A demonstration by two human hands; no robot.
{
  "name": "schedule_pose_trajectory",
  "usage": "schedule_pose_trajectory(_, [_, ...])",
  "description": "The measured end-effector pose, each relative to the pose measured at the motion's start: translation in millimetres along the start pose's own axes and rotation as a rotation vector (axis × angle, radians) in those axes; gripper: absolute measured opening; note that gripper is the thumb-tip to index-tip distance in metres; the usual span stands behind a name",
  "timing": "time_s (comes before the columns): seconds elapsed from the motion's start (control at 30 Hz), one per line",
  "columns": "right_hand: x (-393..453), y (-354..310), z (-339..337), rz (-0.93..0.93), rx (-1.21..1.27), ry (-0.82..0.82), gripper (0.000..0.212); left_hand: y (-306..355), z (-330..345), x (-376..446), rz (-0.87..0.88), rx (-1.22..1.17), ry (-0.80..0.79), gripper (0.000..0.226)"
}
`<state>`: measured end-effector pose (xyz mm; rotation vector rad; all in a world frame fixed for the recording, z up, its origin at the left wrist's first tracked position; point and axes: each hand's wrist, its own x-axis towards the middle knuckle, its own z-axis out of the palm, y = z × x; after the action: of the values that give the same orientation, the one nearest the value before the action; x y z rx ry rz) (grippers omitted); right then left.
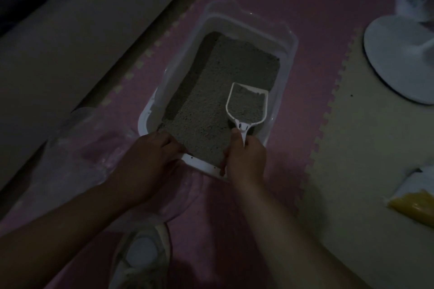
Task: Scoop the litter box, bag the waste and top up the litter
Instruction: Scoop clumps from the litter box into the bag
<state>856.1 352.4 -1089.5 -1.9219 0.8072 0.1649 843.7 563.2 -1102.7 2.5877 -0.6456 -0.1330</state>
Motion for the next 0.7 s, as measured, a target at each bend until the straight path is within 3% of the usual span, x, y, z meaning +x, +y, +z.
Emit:
schedule_pose_trajectory(0.2, [-4.7,-0.9,-10.4,-0.055,-0.050,0.002,0.048,1.7,-0.8,-0.6,-0.009,0.013,-0.006,0.028])
schedule_pose_trajectory(0.4, [-21.9,5.4,-23.9,-0.074,-0.097,-0.148,0.041,6.0,-3.7,-0.1,-0.013,0.010,0.006,0.028])
schedule_pose_trajectory(0.7, [-48.2,6.6,-37.5,-0.052,0.012,-0.216,0.036,7.8,-3.2,-1.2,-0.018,0.032,0.009,0.027])
